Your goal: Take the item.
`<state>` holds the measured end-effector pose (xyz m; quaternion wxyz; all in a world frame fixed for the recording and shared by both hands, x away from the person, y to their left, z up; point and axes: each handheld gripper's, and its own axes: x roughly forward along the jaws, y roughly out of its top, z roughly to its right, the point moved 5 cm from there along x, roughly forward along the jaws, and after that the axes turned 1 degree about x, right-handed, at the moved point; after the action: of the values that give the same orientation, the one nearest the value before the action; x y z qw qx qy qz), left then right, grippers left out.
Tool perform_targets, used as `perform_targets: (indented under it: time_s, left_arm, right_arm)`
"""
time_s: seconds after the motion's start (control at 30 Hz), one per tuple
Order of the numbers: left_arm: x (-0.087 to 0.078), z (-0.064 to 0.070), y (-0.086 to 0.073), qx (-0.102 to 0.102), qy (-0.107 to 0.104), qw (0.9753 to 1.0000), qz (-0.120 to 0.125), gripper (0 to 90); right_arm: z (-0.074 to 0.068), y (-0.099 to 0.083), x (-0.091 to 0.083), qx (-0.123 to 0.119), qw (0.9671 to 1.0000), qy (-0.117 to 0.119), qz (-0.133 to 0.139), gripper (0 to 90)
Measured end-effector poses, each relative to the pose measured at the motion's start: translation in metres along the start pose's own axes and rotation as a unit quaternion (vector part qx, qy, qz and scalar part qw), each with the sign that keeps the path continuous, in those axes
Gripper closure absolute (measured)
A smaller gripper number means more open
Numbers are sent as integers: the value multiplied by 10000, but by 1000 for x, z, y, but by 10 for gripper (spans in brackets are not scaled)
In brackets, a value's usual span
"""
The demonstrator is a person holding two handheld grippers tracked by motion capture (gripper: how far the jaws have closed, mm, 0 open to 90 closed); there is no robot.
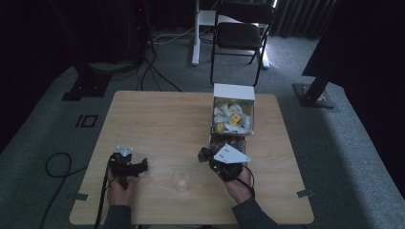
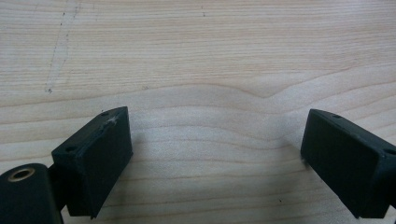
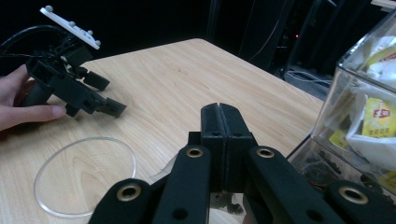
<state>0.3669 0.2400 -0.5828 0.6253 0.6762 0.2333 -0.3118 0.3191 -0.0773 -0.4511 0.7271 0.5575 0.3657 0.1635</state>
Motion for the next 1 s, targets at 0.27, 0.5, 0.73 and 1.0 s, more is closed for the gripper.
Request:
perform_targets:
  time_s: [0.27,0.5,0.73,1.0]
  left_arm:
    - [0,0,0,-11,-1,10000,10,94]
    - [0,0,0,-11,-1,10000,10,94]
    - [0,0,0,-10,-1,10000,4,94]
    - [0,0,0,-12,0,10000,10,94]
  right_arm:
    - [-7,1,0,-44,10000,79,24,900]
    - [-12,3,0,-79,9999,138,35,900]
    - [-20,5,1,-132,9995,289,52,900]
    - [-26,7,2,-137,9993,344,64,900]
